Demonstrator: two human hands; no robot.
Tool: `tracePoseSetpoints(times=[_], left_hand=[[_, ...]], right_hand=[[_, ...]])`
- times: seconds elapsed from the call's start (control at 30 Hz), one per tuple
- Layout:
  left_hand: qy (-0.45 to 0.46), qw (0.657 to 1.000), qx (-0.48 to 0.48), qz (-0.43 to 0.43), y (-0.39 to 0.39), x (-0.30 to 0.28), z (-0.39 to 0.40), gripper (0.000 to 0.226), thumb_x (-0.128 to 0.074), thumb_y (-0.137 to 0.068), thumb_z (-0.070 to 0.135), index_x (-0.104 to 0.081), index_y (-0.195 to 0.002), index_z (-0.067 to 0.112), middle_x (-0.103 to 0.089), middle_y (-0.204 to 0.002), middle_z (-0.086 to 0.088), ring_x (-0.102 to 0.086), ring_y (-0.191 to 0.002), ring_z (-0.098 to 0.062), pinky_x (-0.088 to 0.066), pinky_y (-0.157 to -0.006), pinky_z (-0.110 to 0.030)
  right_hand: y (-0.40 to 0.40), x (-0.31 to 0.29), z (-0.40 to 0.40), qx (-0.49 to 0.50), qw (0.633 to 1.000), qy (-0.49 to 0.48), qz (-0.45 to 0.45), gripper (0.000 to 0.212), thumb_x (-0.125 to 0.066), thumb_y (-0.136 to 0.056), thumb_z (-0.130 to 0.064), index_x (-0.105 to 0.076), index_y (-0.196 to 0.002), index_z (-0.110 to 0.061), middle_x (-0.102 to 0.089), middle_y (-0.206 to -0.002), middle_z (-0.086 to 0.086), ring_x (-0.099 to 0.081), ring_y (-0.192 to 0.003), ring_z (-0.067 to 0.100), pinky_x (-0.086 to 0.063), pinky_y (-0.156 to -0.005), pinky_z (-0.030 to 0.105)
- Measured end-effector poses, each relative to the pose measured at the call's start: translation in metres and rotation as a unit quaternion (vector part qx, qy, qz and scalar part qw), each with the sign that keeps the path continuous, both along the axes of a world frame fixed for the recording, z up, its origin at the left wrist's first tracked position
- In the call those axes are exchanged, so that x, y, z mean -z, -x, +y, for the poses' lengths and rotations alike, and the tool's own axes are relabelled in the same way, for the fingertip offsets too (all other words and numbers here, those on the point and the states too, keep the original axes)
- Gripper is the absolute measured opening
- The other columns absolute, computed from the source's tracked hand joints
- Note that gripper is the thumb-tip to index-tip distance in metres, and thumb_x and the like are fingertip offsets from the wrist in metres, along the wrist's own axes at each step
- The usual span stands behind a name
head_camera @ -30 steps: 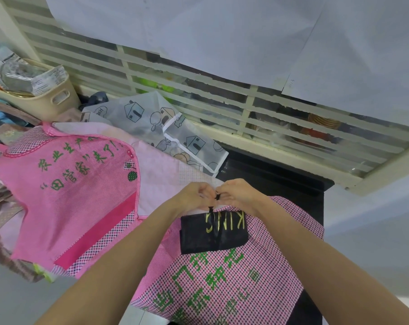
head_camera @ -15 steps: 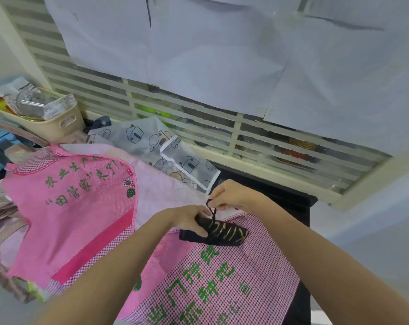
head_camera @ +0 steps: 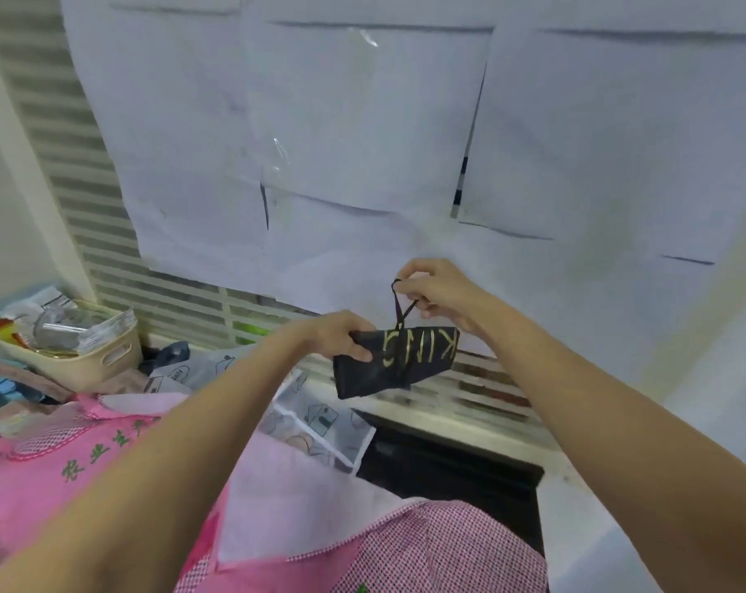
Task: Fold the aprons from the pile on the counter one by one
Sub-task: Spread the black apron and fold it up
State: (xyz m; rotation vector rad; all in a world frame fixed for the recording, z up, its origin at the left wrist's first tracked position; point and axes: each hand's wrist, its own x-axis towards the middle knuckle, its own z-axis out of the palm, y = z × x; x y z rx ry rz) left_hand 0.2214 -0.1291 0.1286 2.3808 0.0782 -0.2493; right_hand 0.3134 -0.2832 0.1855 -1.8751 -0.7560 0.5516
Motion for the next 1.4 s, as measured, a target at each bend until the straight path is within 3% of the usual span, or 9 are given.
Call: tracePoseSetpoints(times=[0.13, 0.23, 0.33, 0.5, 0.63, 0.9, 1.03, 1.2, 1.4], left_hand=[[0.065, 0.997, -0.016, -0.027, -0.005, -0.069, 0.013, 0.017, -0.057, -0.089, 0.000, -0.063, -0.091, 0.015, -0.064, -0.081, 0.002, -0.062, -0.077, -0.010, -0.051, -0.067, -0.019], [0.091, 0.992, -0.013, -0.088, -0.001, -0.131, 0.026, 0.023, -0.058, -0.089, 0.001, -0.066, -0.099, 0.020, -0.068, -0.090, 0.005, -0.064, -0.085, -0.008, -0.051, -0.076, -0.020], [0.089, 0.976, -0.004, -0.197, 0.002, -0.203, 0.037, 0.026, -0.059, -0.088, 0.001, -0.066, -0.108, 0.017, -0.069, -0.096, 0.003, -0.065, -0.090, -0.009, -0.053, -0.082, -0.024], [0.145, 0.870, -0.074, -0.465, -0.003, -0.318, 0.041, 0.021, -0.068, -0.083, 0.008, -0.066, -0.094, 0.026, -0.063, -0.100, -0.005, -0.060, -0.093, -0.017, -0.055, -0.080, -0.031], [0.184, 0.810, -0.072, -0.552, -0.016, -0.366, 0.031, 0.019, -0.070, -0.083, 0.013, -0.063, -0.090, 0.029, -0.059, -0.098, -0.006, -0.057, -0.083, -0.015, -0.051, -0.068, -0.029], [0.260, 0.738, -0.076, -0.618, -0.074, -0.432, 0.015, 0.018, -0.070, -0.084, 0.015, -0.060, -0.093, 0.028, -0.055, -0.086, 0.005, -0.058, -0.089, -0.020, -0.055, -0.082, -0.041], [0.264, 0.731, -0.074, -0.625, -0.093, -0.451, 0.007, 0.019, -0.069, -0.084, 0.015, -0.059, -0.095, 0.026, -0.057, -0.088, 0.003, -0.063, -0.093, -0.024, -0.056, -0.081, -0.046], [0.218, 0.723, -0.098, -0.649, -0.107, -0.472, 0.010, 0.018, -0.069, -0.084, 0.020, -0.060, -0.099, 0.026, -0.060, -0.107, -0.009, -0.062, -0.098, -0.027, -0.056, -0.080, -0.045], [0.150, 0.714, -0.118, -0.674, -0.122, -0.471, 0.020, 0.018, -0.068, -0.086, 0.021, -0.061, -0.102, 0.022, -0.057, -0.101, 0.000, -0.057, -0.095, -0.021, -0.054, -0.083, -0.042]], right_hand=[[0.002, -0.066, 0.010, 0.020, 0.995, -0.056, -0.074, 0.010, -0.055, -0.092, -0.006, -0.056, -0.084, -0.012, -0.051, -0.064, 0.007, -0.046, -0.044, 0.014, -0.044, -0.041, 0.022], [0.009, -0.124, 0.014, 0.053, 0.984, -0.138, -0.103, 0.004, -0.054, -0.093, -0.008, -0.056, -0.090, -0.009, -0.057, -0.068, 0.010, -0.064, -0.048, 0.019, -0.056, -0.050, 0.025], [0.014, -0.190, 0.015, 0.080, 0.960, -0.222, -0.150, 0.003, -0.056, -0.092, -0.007, -0.059, -0.094, -0.007, -0.058, -0.070, 0.011, -0.064, -0.049, 0.019, -0.055, -0.050, 0.024], [0.023, -0.303, 0.021, 0.131, 0.898, -0.326, -0.264, 0.004, -0.058, -0.091, -0.006, -0.059, -0.088, -0.009, -0.056, -0.065, 0.008, -0.060, -0.045, 0.016, -0.051, -0.047, 0.021], [0.022, -0.364, 0.025, 0.184, 0.857, -0.313, -0.366, 0.009, -0.056, -0.093, -0.010, -0.055, -0.086, -0.015, -0.052, -0.063, 0.005, -0.048, -0.041, 0.012, -0.037, -0.037, 0.020], [-0.009, -0.457, 0.023, 0.272, 0.800, -0.270, -0.462, 0.021, -0.060, -0.090, -0.012, -0.055, -0.071, -0.021, -0.053, -0.061, 0.002, -0.046, -0.038, 0.009, -0.032, -0.036, 0.018], [-0.030, -0.480, 0.021, 0.297, 0.784, -0.270, -0.474, 0.012, -0.062, -0.090, -0.011, -0.060, -0.078, -0.013, -0.055, -0.062, 0.000, -0.048, -0.036, 0.004, -0.038, -0.039, 0.018], [-0.053, -0.502, 0.024, 0.312, 0.768, -0.257, -0.497, 0.026, -0.058, -0.092, -0.010, -0.049, -0.069, -0.017, -0.060, -0.072, 0.004, -0.057, -0.047, 0.009, -0.042, -0.041, 0.018], [-0.070, -0.511, 0.021, 0.324, 0.772, -0.179, -0.517, 0.029, -0.061, -0.090, -0.007, -0.043, -0.070, -0.017, -0.063, -0.092, 0.011, -0.055, -0.051, 0.013, -0.047, -0.050, 0.023]])
